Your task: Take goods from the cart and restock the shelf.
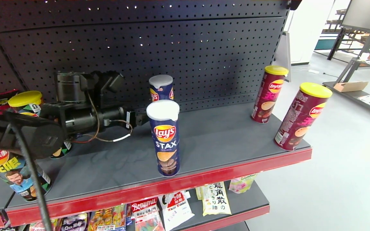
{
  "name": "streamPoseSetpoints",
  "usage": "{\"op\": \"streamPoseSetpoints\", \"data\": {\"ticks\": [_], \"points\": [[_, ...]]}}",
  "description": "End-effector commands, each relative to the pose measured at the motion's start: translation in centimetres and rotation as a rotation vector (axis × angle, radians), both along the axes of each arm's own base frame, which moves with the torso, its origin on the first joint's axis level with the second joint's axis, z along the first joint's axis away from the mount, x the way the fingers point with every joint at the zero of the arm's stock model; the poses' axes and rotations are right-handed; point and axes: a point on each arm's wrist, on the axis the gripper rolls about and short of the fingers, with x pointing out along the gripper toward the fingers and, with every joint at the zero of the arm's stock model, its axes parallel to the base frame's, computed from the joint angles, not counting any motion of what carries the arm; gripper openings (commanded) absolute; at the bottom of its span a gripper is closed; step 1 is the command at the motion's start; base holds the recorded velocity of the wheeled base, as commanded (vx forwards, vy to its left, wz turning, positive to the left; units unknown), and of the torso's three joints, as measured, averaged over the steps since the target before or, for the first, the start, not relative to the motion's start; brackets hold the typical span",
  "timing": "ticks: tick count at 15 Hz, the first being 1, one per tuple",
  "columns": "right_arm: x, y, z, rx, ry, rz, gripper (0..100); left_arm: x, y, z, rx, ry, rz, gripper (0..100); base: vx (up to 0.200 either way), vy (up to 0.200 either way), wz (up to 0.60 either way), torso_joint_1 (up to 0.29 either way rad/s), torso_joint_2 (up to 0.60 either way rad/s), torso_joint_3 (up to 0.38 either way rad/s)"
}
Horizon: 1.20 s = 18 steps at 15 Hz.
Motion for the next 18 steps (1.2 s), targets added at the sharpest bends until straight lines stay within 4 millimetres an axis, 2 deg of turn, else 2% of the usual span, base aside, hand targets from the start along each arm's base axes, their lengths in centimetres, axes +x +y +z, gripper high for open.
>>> {"op": "streamPoseSetpoints", "data": {"ticks": [1, 3, 4, 6, 7, 9, 11, 13, 14, 15, 16, 17, 18], "points": [[0.0, 0.0, 0.0, 0.000, -0.001, 0.001, 100, -6.2, 1.9, 1.3, -0.005, -0.019, 0.007, 100, 0.000, 0.000, 0.00, 0.000, 0.00, 0.000], [0.0, 0.0, 0.0, 0.000, -0.001, -0.001, 100, -11.0, 3.2, 0.9, 0.001, -0.017, 0.006, 100, 0.000, 0.000, 0.00, 0.000, 0.00, 0.000], [0.0, 0.0, 0.0, 0.000, -0.001, -0.001, 100, -14.8, 5.0, 0.6, 0.009, -0.048, 0.032, 100, 0.000, 0.000, 0.00, 0.000, 0.00, 0.000], [0.0, 0.0, 0.0, 0.000, -0.001, -0.001, 100, -19.5, 7.7, 1.8, 0.011, -0.117, 0.130, 100, 0.000, 0.000, 0.00, 0.000, 0.00, 0.000], [0.0, 0.0, 0.0, 0.000, 0.001, -0.001, 100, -21.4, 8.4, 2.0, 0.008, -0.134, 0.171, 100, 0.000, 0.000, 0.00, 0.000, 0.00, 0.000], [0.0, 0.0, 0.0, 0.000, -0.001, -0.001, 100, -26.6, 8.8, 2.1, -0.001, -0.182, 0.178, 100, 0.000, 0.000, 0.00, 0.000, 0.00, 0.000], [0.0, 0.0, 0.0, 0.000, 0.001, 0.001, 100, -30.5, 9.0, 1.8, -0.008, -0.260, 0.192, 100, 0.000, 0.000, 0.00, 0.000, 0.00, 0.000], [0.0, 0.0, 0.0, 0.000, -0.001, 0.001, 100, -32.5, 9.2, 0.7, 0.004, -0.255, 0.277, 100, 0.000, 0.000, 0.00, 0.000, 0.00, 0.000], [0.0, 0.0, 0.0, 0.000, -0.001, -0.001, 100, -34.5, 9.5, -1.3, 0.035, -0.224, 0.474, 100, 0.000, 0.000, 0.00, 0.000, 0.00, 0.000], [0.0, 0.0, 0.0, 0.000, 0.001, -0.001, 100, -34.9, 9.7, -2.2, 0.062, -0.178, 0.546, 100, 0.000, 0.000, 0.00, 0.000, 0.00, 0.000], [0.0, 0.0, 0.0, 0.000, 0.001, -0.001, 100, -34.9, 9.7, -2.2, 0.062, -0.178, 0.546, 100, 0.000, 0.000, 0.00, 0.000, 0.00, 0.000], [0.0, 0.0, 0.0, 0.000, -0.001, -0.001, 100, -35.2, 9.8, -3.4, 0.071, -0.168, 0.610, 100, 0.000, 0.000, 0.00, 0.000, 0.00, 0.000], [0.0, 0.0, 0.0, 0.000, -0.001, 0.001, 100, -35.4, 9.8, -3.6, 0.075, -0.179, 0.607, 100, 0.000, 0.000, 0.00, 0.000, 0.00, 0.000]]}}
